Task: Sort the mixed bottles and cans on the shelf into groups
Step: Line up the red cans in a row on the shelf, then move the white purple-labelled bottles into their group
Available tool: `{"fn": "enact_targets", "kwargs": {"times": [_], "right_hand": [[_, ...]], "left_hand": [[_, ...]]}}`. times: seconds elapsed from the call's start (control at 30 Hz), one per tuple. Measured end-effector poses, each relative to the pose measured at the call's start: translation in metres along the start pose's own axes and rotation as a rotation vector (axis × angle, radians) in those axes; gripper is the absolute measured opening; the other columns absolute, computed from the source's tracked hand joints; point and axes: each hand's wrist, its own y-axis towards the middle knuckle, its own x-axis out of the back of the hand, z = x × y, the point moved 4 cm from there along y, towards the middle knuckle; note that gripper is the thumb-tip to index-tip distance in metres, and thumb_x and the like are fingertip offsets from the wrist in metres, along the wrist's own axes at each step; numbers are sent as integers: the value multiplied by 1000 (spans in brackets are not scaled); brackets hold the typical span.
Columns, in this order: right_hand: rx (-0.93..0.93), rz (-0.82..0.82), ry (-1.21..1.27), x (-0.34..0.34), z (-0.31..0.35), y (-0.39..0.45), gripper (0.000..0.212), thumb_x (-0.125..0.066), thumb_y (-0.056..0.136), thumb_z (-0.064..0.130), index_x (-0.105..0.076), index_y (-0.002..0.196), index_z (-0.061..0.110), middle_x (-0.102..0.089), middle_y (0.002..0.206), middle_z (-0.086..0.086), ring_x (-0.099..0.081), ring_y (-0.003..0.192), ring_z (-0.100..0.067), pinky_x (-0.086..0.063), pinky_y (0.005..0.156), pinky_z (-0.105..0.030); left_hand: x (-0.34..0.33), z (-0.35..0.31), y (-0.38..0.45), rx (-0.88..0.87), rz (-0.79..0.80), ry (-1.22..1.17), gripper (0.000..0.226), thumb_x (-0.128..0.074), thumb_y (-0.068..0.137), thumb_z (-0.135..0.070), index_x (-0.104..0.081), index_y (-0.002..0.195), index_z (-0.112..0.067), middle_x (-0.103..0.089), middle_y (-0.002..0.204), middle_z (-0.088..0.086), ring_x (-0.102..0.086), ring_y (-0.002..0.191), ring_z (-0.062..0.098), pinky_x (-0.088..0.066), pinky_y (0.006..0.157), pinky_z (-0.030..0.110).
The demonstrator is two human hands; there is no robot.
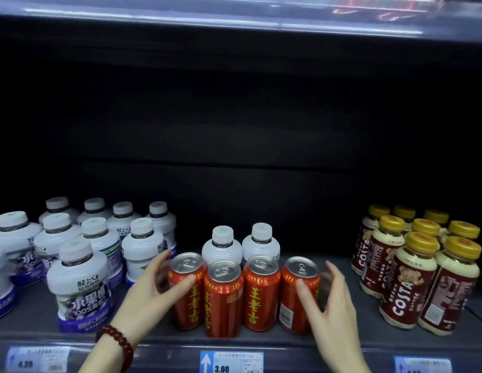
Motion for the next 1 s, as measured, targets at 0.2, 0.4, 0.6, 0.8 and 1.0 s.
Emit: {"fn": "enact_targets", "kwargs": {"times": [0.2, 0.4, 0.6, 0.8, 1.0], "right_hand": [[104, 47, 12, 16, 44, 50, 69, -57, 76, 63, -47, 134, 27, -55, 124, 4, -53, 113, -13, -42, 89, -29], [178, 240, -243, -16, 83, 69, 44, -69, 79, 45, -64, 115, 20, -67, 110, 4, -61, 101, -12, -49, 81, -27], [85, 284, -419, -38, 92, 77, 49, -68, 75, 42, -56, 115, 17, -68, 106, 1, -64, 97, -22, -53, 75, -34], [-53, 406, -524, -51, 89, 99, 40, -74, 71, 44, -53, 87, 14, -60, 89, -1, -61, 80, -22, -45, 62, -30], [-97, 462, -360, -53, 82, 111, 39, -79, 67, 35, -58, 77, 4, -58, 78, -4, -53, 67, -18, -42, 57, -28]], "left_hand": [[-11, -61, 28, -130, -84, 236, 60, -72, 77, -38, -51, 132, -23, -57, 133, 1, -54, 121, 16, -43, 103, 35], [-35, -82, 52, -57, -11, 544, 71, -75, 70, -45, -52, 132, -18, -61, 128, 6, -56, 119, 19, -46, 99, 34], [-41, -78, 68, 83, 76, 649, 87, -76, 62, -52, -47, 137, -18, -62, 124, 1, -59, 112, 16, -45, 85, 23], [-46, -82, 82, 206, 269, 735, 81, -80, 56, -50, -56, 128, -21, -65, 122, 0, -62, 108, 19, -51, 94, 37], [-47, -75, 89, 187, 371, 535, 43, -83, 59, -39, -72, 99, -25, -72, 97, -2, -67, 99, 20, -54, 92, 39]]}}
